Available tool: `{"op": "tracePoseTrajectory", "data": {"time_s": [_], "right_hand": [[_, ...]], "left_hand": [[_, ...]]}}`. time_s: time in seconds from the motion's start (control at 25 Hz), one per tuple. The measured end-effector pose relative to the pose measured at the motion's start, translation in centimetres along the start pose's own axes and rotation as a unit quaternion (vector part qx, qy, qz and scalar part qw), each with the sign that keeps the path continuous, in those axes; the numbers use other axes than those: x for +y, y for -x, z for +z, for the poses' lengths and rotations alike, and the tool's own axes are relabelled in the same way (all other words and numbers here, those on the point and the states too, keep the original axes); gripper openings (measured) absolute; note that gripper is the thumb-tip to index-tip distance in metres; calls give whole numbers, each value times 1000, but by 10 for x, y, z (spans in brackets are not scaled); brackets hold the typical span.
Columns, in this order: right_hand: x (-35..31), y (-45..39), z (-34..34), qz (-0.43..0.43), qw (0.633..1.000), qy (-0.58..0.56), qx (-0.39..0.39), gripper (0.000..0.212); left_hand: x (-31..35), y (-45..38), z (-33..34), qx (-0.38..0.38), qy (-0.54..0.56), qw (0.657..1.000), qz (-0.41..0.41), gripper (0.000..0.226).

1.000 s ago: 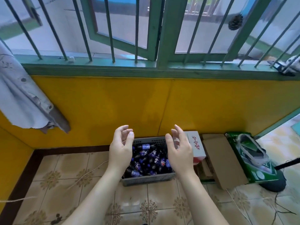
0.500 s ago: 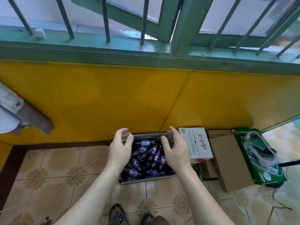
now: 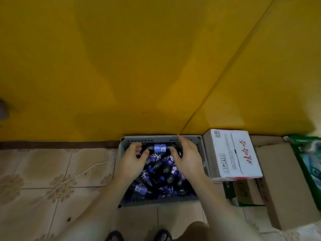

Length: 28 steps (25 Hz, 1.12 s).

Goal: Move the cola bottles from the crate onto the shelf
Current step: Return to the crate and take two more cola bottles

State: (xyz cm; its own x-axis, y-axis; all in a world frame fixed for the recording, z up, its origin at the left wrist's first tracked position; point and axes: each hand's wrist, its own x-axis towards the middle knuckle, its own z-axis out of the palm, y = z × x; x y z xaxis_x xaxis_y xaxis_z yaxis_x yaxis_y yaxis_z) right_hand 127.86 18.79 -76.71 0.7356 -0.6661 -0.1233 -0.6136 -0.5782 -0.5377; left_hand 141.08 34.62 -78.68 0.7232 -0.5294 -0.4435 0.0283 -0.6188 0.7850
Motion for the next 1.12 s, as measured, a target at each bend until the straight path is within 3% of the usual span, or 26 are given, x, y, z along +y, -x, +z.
{"op": "tracePoseTrajectory", "data": {"time_s": [0.16, 0.32, 0.64, 0.84, 1.12], "right_hand": [[62, -42, 86, -46, 997, 64, -10, 62], [115, -88, 175, -90, 987, 130, -19, 77], [183, -140, 262, -107, 961, 244, -77, 76], [198, -155, 281, -120, 944, 297, -75, 78], [193, -162, 290, -79, 934, 334, -97, 70]], "left_hand": [[-75, -65, 59, -34, -78, 996, 2, 65], [-153, -129, 105, -73, -169, 983, 23, 78], [-253, -217, 164, -91, -249, 964, -20, 79], [-281, -228, 177, -89, -227, 970, -18, 72], [-272, -221, 174, -83, -94, 992, -31, 52]]}}
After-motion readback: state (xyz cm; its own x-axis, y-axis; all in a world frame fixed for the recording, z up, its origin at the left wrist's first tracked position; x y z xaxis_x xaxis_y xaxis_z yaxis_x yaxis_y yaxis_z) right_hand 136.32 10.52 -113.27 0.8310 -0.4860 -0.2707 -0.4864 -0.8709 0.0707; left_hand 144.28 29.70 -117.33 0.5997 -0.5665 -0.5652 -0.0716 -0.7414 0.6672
